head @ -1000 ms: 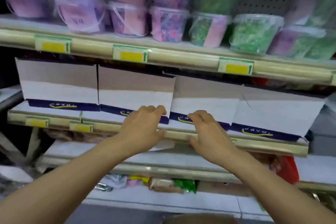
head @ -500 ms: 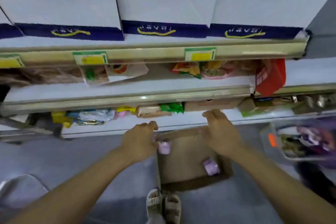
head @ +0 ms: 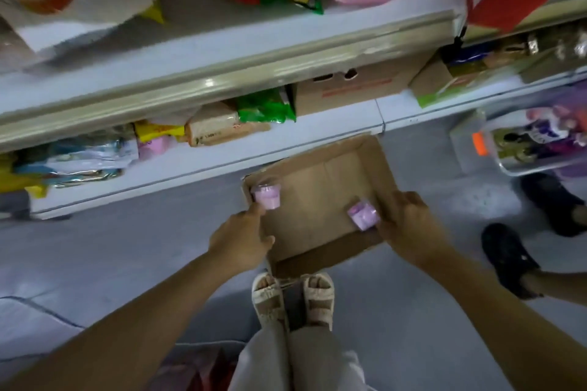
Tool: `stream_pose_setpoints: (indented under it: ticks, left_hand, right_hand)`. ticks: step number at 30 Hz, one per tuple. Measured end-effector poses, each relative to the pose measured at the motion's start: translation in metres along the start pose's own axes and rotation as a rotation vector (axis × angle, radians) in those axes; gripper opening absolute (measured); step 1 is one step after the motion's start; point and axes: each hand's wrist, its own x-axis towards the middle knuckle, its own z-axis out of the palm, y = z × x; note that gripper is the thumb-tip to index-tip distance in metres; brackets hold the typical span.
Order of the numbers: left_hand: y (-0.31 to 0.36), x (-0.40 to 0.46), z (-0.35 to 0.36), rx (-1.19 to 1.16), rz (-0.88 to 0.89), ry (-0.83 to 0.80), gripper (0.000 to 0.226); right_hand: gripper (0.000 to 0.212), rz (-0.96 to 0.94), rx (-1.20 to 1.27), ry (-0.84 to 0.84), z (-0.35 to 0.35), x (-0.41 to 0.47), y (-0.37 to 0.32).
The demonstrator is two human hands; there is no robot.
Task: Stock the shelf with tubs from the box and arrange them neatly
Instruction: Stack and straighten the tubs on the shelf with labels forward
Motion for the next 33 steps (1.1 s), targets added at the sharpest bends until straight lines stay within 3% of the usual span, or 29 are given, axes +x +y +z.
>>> stream_pose_setpoints:
  ticks: [2,5,10,13,19,23,30,33]
  left_hand:
    - [-0.002,0.027,0.026,-0.007,-0.009,0.002,0.059]
    - [-0.006,0.073,0.066,0.003,-0.015,0.016,0.059]
    - [-0.019,0.159,0.132,0.011,-0.002,0.056,0.034]
    - [-0.033,0.209,0.164,0.069,0.013,0.069,0.05]
    - [-0.066,0.292,0.203,0.154,-0.093,0.201,0.065]
    - [-0.084,0.328,0.218,0.253,-0.09,0.303,0.068]
    - [-0.101,0.36,0.233,0.462,-0.062,0.315,0.067]
    - [-0.101,0.363,0.235,0.462,-0.003,0.32,0.063]
  right_hand:
    - [0.062,0.105,0.052,-0.028,0.021,0.006,0.018]
    - [0.043,0.251,0.037,-0.062,0.068,0.03,0.06]
    - [0.042,0.292,0.012,-0.162,0.154,0.082,0.128]
    - [0.043,0.285,0.023,-0.176,0.202,0.115,0.158]
    - [0.057,0.188,-0.104,-0.102,0.294,0.177,0.213]
    - [0.074,0.254,-0.122,-0.057,0.333,0.205,0.238]
    - [0.047,0.271,-0.199,0.082,0.362,0.218,0.243]
    - [0.047,0.199,-0.168,0.148,0.365,0.218,0.233]
